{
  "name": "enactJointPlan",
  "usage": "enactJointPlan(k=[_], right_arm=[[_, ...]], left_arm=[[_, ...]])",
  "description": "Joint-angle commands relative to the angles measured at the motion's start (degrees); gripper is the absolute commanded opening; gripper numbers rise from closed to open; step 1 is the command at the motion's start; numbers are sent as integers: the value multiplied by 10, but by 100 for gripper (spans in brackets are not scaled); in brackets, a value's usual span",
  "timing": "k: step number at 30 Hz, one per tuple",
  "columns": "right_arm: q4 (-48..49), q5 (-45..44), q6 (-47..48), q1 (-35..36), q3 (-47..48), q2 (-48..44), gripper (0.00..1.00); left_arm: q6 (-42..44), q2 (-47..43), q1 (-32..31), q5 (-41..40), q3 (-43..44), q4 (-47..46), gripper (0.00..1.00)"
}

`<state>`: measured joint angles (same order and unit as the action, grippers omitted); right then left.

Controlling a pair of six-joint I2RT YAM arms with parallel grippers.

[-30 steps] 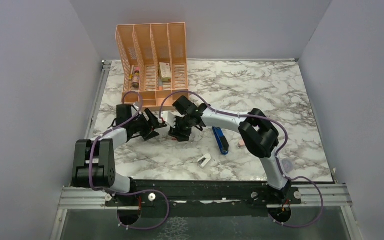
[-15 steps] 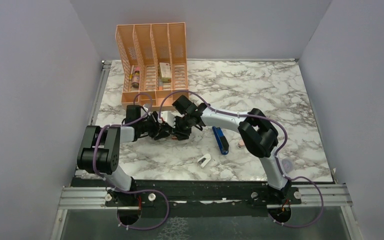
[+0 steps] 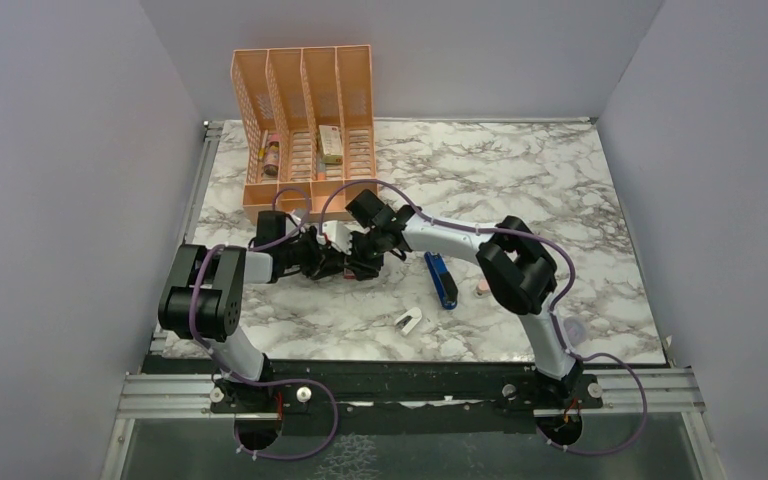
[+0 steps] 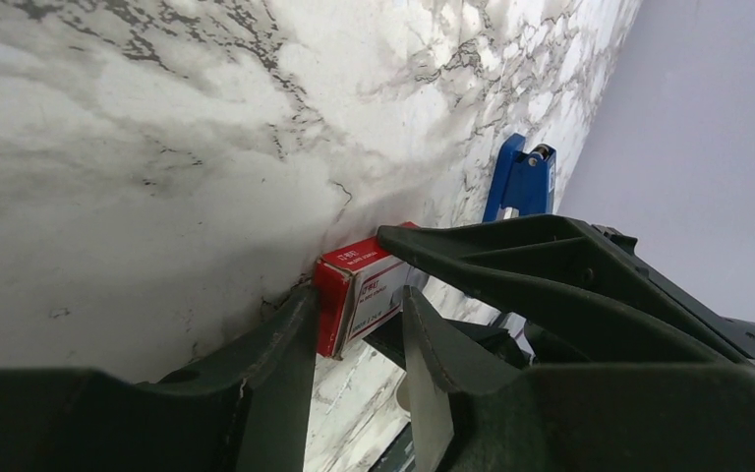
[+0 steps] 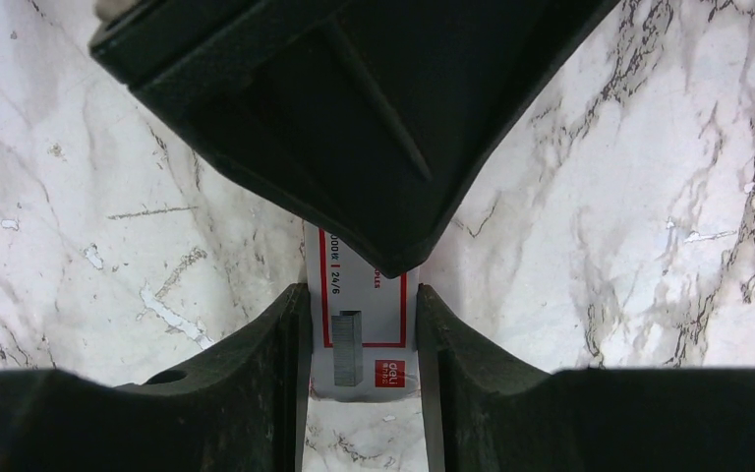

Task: Load the staples into the stapler

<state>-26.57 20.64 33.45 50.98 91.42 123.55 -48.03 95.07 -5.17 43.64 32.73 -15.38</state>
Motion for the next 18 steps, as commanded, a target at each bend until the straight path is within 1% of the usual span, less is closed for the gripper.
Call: enactJointPlan(k=[1,12,18], right_arm=[[34,23,-11,2,7,13,39],[60,39,-30,1,27,24,42],[73,33,-35,1,23,26,45]], left_arm=[[-11,3,-17,50,-8,-34,36],[-19,13,-28,64,-8,-52,36],[-22,7,-28,73,-8,-60,32]])
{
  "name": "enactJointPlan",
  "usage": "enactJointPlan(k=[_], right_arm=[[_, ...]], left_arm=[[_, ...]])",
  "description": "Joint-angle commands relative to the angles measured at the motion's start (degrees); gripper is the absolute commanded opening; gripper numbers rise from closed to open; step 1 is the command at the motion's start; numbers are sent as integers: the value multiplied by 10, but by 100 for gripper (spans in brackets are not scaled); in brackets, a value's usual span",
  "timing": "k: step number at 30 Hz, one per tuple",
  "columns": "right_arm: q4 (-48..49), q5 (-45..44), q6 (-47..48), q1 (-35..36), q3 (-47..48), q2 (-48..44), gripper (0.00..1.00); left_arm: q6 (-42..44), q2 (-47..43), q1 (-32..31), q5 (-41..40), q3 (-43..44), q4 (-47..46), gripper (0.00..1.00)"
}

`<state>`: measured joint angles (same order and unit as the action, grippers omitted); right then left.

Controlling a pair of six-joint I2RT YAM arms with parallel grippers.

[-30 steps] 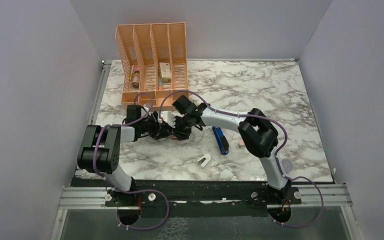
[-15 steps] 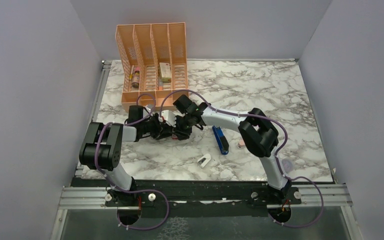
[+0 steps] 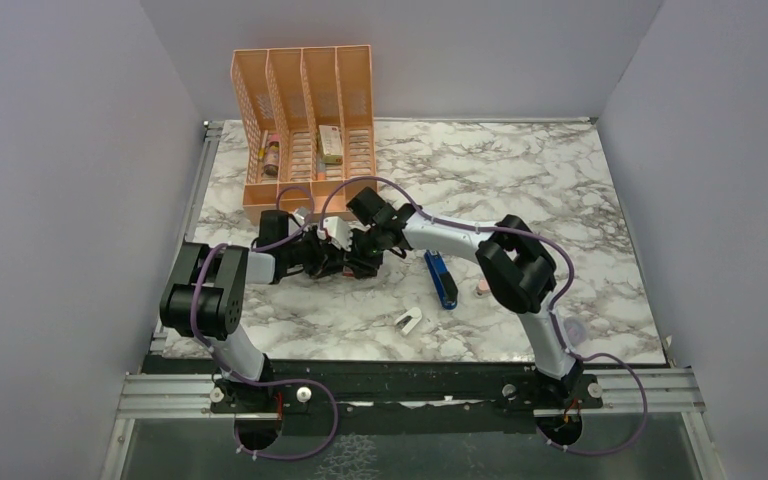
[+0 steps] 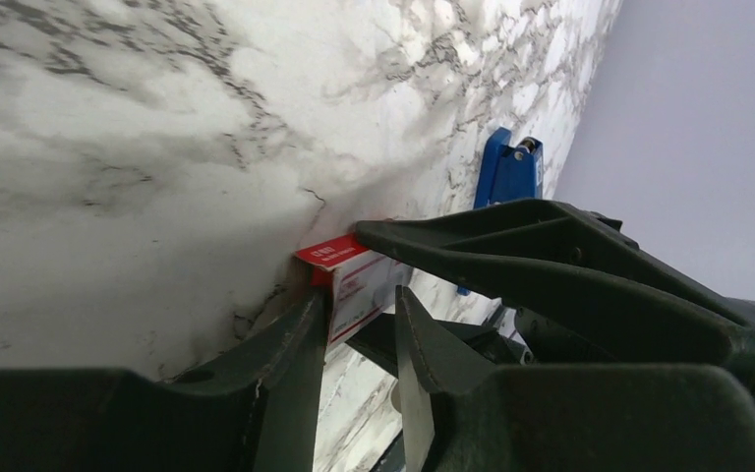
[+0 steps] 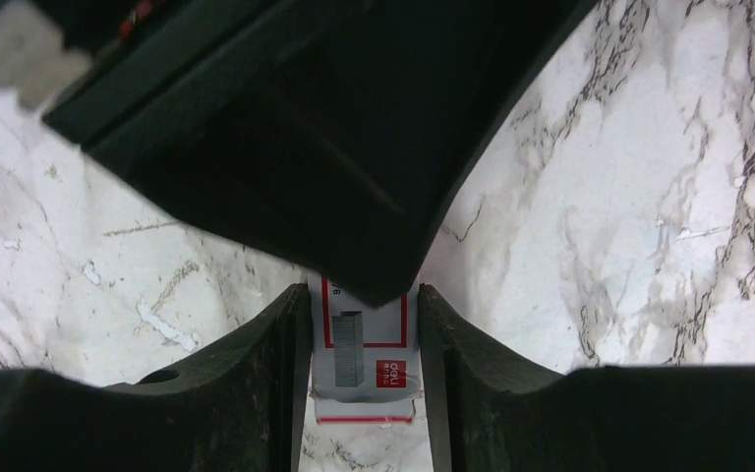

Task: Load the staples into the stapler

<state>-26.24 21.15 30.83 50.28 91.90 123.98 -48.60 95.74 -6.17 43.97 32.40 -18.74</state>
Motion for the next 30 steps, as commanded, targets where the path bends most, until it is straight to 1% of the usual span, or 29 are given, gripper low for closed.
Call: enactJointPlan(k=[1,7,10,13,17,19,21,25,27,30], right_arm=[[72,24,-9,9,16,21,46],[81,15,-15,8,13,20,47],[81,-2,-23,8,2,11,50],[84,-9,-33,5,-22,-13,57],[102,-2,-69,-12,-67,-65,72],[124,-12,-97,-19,-96,-96,76],[147,-32,-135,-23,-128,-126,76],[194,-124,-241,-24,-182,-179,76],[190,-159,-286,-24,-190,-191,76],[146,-173,-352,-24,-174,-187,73]], left_arm=[[-17,-1,-18,71,-4,-26,31],[-16,2,-18,66,-11,-26,29],[-14,0,-17,55,-13,-26,29],[-11,0,-12,48,-14,-25,29],[-8,2,-9,43,-13,-22,31],[-6,3,-8,41,-13,-19,35],[-2,5,-7,38,-11,-8,40],[25,-2,-7,20,-7,27,46],[32,-6,-6,13,-5,41,48],[39,-13,-3,10,-5,50,51]])
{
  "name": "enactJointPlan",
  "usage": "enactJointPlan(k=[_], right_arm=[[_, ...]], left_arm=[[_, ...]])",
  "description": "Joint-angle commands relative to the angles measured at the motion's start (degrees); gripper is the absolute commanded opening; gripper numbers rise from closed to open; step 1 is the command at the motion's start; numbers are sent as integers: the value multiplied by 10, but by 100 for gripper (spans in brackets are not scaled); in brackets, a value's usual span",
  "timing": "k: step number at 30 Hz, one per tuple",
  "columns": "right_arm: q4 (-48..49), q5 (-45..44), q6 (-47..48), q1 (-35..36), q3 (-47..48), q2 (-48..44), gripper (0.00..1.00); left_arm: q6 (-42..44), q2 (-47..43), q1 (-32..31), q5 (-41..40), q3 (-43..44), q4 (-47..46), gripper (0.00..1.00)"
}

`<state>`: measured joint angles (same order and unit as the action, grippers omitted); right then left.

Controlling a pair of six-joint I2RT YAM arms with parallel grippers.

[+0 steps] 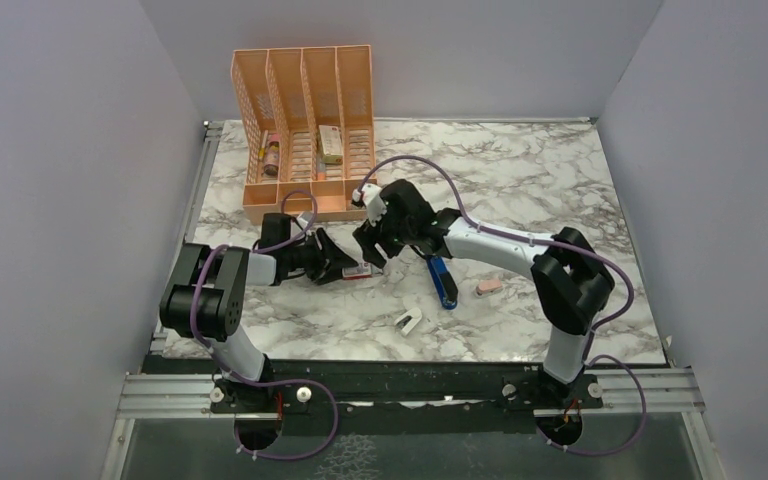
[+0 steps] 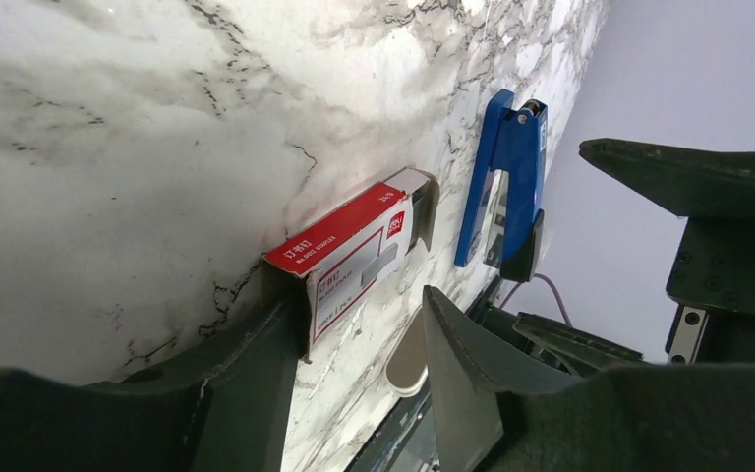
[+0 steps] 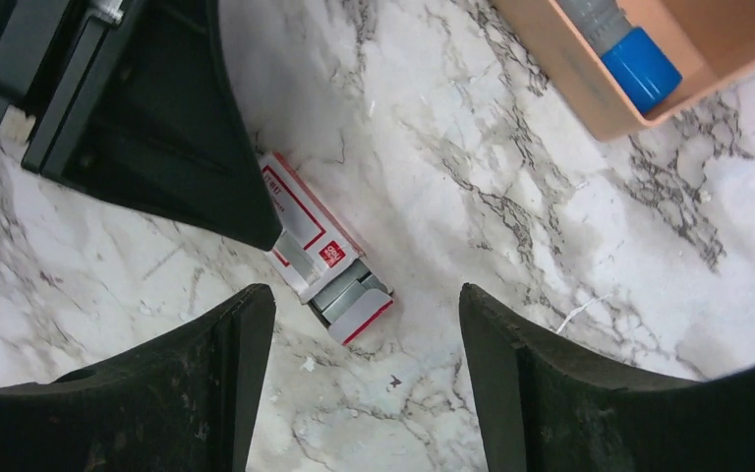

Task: Load the staples into the stapler

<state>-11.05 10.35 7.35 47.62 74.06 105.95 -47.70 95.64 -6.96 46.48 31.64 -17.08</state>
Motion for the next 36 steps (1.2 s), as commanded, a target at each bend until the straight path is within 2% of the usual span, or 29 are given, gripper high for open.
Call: enactJointPlan(k=[1,5,8,19,27,31,36], right_arm=[[-26,-70,-140,3,12,-3,70],[-64,-122,-207,3,30,13,63],[-95,-119,-215,3,51,31,61],[-136,-66,-222,18,81,72,61],[-157,-99,-225,25,100,98,61],[-174,-152,-235,27,106,100,53],[-162,-177,-248,27,88,79,41]], left_arm=[[32,-13,5,-17,3,38,52],[45,-27,10,-28,2,60,54],[50,-38,14,-33,-2,70,54],[42,-37,15,-23,-4,59,45],[34,-38,15,-24,-13,45,41],[35,-41,15,-29,-14,46,40],[36,-41,15,-33,-11,50,39]])
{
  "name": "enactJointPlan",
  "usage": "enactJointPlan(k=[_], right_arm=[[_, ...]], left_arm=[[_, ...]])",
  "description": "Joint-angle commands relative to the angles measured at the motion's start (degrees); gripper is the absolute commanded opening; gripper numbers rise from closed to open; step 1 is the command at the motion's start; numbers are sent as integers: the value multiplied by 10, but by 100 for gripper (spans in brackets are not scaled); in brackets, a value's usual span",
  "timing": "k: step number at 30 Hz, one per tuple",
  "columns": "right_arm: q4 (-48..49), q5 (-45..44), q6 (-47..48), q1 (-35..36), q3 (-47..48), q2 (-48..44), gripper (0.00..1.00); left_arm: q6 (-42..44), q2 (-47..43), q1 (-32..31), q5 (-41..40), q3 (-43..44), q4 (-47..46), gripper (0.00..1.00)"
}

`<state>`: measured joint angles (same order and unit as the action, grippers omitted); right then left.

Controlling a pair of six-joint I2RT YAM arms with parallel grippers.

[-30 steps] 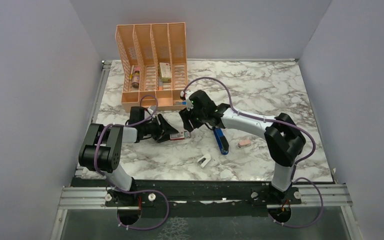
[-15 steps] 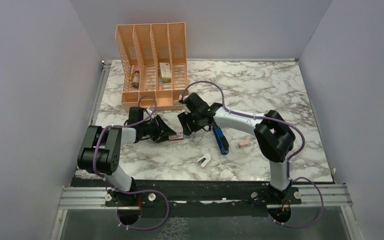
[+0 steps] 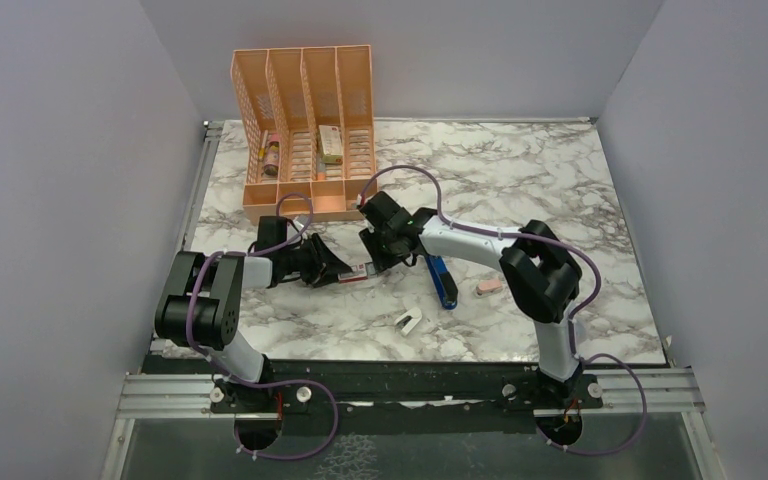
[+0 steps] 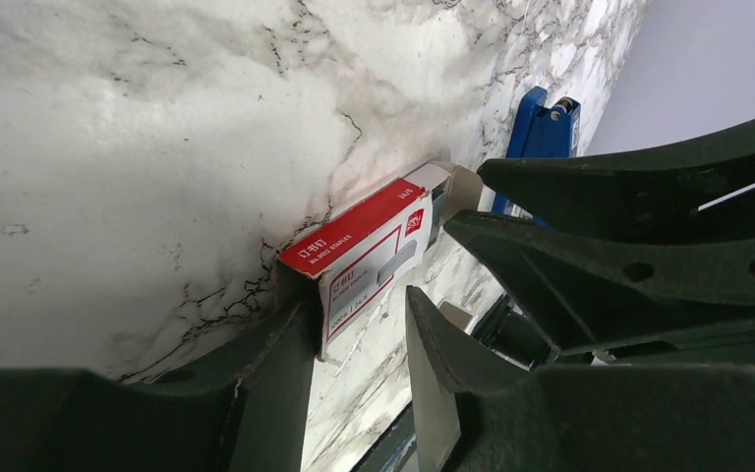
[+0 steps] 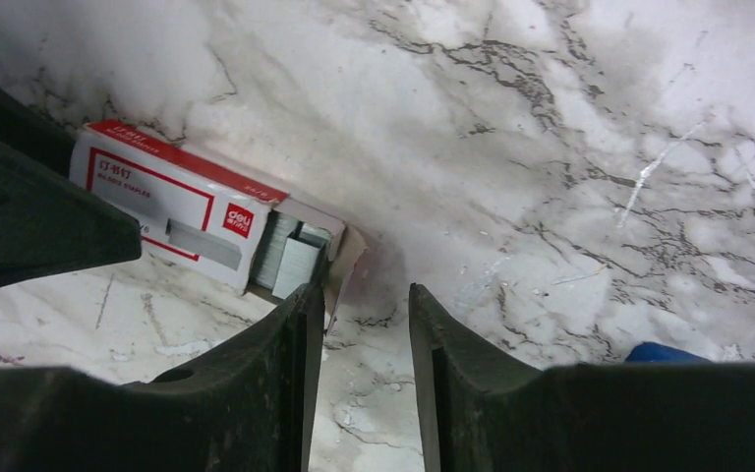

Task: Load the staples into the stapler

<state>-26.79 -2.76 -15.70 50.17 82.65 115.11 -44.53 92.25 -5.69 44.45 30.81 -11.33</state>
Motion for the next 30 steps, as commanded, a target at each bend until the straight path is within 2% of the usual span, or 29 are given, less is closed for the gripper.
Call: enactJointPlan(k=[1,5,12,16,21,30], right_arm=[[-3,-47,-18,1,-1,-16,39],[0,-46,-20,0,1,-10,28],[2,-20,-18,1,12,3,21],[-4,-25,-17,0,19,8,3],[1,-28,-16,-5,19,7,1],[10,-13,-13,-15,26,10,1]], left_arm=[[5,-8,2,-13,-2,-7,39],[6,-8,2,-14,-2,-5,38],[9,-14,7,-30,-1,12,32],[15,-18,18,-34,-4,17,31],[23,-27,27,-31,-11,14,29],[17,-24,27,-13,-22,-16,0]])
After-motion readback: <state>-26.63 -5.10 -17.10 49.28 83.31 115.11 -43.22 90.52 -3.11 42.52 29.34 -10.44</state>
